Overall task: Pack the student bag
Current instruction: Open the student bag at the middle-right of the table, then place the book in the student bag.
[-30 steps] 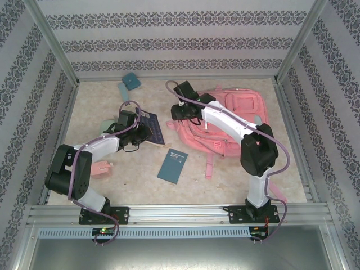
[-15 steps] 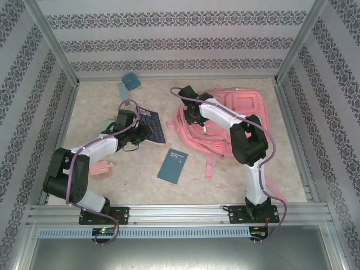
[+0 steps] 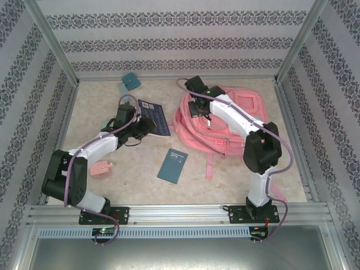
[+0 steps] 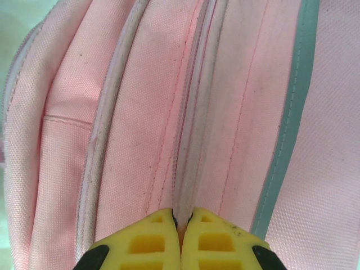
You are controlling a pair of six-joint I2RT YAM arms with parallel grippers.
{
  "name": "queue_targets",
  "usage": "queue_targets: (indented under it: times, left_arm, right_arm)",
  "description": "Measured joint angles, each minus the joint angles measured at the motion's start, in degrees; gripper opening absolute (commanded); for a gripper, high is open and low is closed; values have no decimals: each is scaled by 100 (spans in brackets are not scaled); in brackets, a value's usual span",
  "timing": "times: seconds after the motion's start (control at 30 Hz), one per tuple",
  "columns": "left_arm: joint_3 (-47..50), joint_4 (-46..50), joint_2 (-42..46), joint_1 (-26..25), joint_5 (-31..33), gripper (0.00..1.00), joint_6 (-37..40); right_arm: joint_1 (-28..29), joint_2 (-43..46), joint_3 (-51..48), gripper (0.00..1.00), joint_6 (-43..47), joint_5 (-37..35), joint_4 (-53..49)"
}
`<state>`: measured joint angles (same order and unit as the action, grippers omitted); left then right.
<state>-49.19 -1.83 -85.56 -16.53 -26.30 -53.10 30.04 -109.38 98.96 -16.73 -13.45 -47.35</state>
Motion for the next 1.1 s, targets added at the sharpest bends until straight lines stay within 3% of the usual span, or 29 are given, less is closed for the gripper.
queue_targets:
  times: [0.23,0.53,0.83,1.1]
  left_arm:
    - [-586,-575,-479,-671,146,0,-341]
    - [-1696,-1478,-1928,-1582,280,0,-748]
    - [-3016,-2118,-3477,-2299,275,0,-1252]
    - [-4454,-1821,-4520,-2680,304,0,-1338]
  right_arm:
    - [-531,922,2,0,328,844,-9]
    - [-1097,1196,4,0,321,1849,0]
    - [-1386,1311,4,0,153,2413,17]
    - [-1572,1331,48,0,-61,2649,68]
